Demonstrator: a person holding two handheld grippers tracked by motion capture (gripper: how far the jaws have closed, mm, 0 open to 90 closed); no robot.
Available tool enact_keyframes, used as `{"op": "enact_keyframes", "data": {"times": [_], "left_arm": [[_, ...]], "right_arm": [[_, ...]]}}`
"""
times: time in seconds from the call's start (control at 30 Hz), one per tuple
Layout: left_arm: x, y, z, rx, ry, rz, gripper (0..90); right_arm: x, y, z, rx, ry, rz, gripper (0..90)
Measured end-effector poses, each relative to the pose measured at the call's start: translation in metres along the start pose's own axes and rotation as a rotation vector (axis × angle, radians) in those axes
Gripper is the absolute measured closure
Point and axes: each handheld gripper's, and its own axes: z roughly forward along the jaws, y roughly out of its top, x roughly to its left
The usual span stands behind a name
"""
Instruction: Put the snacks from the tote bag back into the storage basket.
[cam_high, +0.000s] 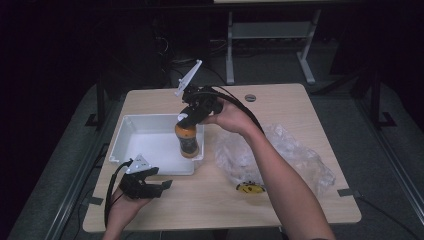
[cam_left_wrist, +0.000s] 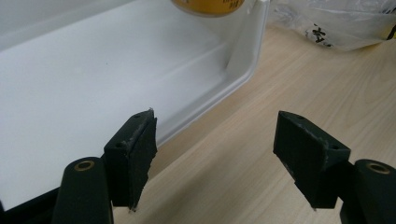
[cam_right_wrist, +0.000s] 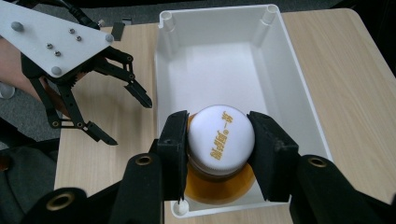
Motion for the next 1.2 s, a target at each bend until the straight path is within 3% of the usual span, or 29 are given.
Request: {"op": "enact_keyframes", "data": {"times": [1.2], "left_arm": [[0.002, -0.002, 0.002, -0.006, -0.004, -0.022, 29.5]], "right_arm": [[-0.005, -0.025, 0.039, 0.022, 0.011, 0.034, 58.7]]}}
